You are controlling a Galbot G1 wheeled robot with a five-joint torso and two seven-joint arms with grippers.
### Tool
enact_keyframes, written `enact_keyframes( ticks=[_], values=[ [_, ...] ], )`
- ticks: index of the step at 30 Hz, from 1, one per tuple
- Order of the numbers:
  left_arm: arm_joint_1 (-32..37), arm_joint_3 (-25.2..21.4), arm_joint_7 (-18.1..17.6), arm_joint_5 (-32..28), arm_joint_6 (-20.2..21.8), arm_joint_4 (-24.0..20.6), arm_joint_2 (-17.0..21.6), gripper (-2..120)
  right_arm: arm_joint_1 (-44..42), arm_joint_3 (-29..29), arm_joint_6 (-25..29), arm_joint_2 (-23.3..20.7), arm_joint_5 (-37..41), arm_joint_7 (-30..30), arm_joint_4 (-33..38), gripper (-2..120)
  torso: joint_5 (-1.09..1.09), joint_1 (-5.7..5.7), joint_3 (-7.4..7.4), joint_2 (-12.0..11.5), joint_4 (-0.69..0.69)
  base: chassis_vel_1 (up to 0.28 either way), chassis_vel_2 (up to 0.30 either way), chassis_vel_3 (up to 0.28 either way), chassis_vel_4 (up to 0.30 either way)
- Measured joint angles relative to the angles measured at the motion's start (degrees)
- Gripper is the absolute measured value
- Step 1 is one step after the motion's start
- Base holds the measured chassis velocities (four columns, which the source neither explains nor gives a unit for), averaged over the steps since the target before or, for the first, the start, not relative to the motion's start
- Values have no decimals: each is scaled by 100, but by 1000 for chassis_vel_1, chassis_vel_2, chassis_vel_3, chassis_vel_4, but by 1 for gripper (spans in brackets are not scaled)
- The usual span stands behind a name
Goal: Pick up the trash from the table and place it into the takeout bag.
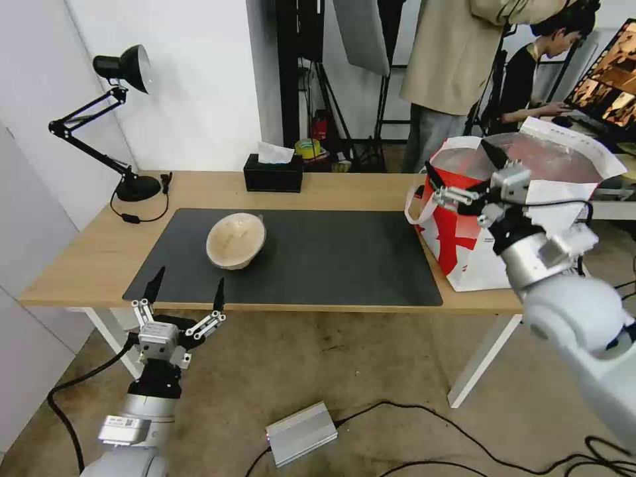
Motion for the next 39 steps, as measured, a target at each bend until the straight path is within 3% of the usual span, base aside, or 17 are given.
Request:
enact_keyframes(
  ticks=[7, 15, 23, 39],
  values=[
    [-38, 74, 0, 24, 9, 68, -15, 100, -891, 217, 324, 619, -793, -82, 114, 100, 1, 0, 0, 0, -1, 0, 0, 0, 0],
    [-115, 128, 12, 56, 27, 153, 54, 100, -1119, 281, 417, 799, -960, -97, 192, 100, 0, 0, 0, -1, 0, 0, 0, 0, 0],
    [-222, 185, 22, 59, 125, 266, 126, 100, -1695, 311, 661, 1314, -1502, -274, 330, 100, 0, 1, 0, -1, -1, 0, 0, 0, 0],
    [-241, 147, 27, 36, 115, 355, 122, 100, -2581, 135, 683, 1588, -2008, -417, 674, 100, 0, 0, 0, -1, -1, 0, 0, 0, 0]
  ],
)
